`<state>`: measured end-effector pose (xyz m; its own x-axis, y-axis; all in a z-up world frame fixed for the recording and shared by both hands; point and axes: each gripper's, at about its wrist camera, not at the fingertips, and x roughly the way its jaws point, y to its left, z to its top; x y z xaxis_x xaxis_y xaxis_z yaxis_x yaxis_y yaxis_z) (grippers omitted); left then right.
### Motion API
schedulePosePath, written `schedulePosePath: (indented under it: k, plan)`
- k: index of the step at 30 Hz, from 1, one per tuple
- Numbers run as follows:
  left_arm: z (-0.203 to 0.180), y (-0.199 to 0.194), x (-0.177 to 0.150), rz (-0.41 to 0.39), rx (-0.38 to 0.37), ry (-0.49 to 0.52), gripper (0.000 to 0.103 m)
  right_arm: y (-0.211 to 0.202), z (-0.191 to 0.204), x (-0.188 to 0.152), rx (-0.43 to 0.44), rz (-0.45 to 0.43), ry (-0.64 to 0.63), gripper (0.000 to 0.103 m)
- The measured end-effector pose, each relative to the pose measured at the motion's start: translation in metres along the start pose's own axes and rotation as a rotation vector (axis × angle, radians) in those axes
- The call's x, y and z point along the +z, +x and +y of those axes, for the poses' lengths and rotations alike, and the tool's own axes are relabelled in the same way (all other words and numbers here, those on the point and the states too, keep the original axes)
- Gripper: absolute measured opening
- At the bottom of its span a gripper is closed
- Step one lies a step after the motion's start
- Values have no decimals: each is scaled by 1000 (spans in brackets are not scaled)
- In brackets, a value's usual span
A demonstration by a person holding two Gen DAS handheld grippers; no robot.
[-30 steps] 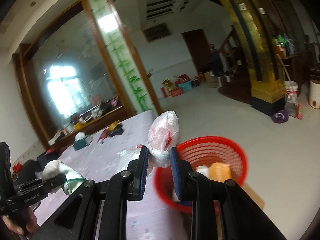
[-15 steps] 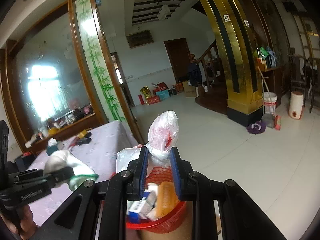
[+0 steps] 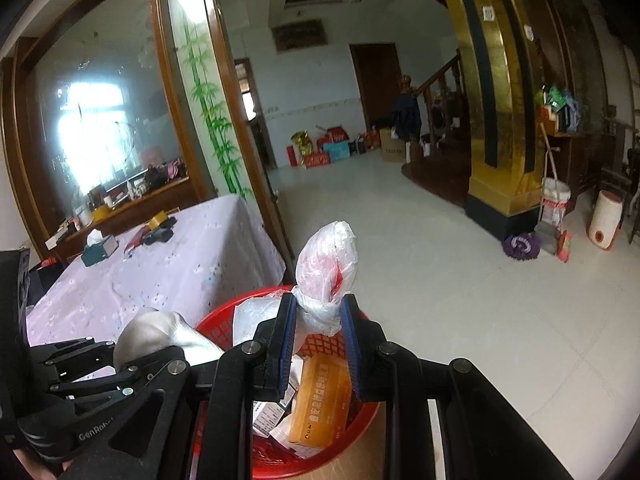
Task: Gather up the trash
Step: 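Open both grippers to drop the sock and plastic bag into the wastebasket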
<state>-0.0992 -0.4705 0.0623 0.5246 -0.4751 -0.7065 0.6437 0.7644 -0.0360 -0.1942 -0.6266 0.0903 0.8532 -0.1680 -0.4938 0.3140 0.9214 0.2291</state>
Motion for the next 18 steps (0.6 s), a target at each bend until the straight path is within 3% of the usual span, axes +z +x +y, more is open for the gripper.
schedulePosePath:
  k: [3,6,14,18]
  plan:
    - [-1,8,0,10,-6,-4,33,18,-4,-1,9,57,0,27]
    - [0,9,-2,2,2,-11,65,33,-7,-4,-12,99,13,44]
    - [8,-7,-7,-41,11,-15,68,8,-12,-7,-22,55,72,53]
    - [14,-28,-17,-84,41,-1,79,-11,2,-13,-129,29,59,78]
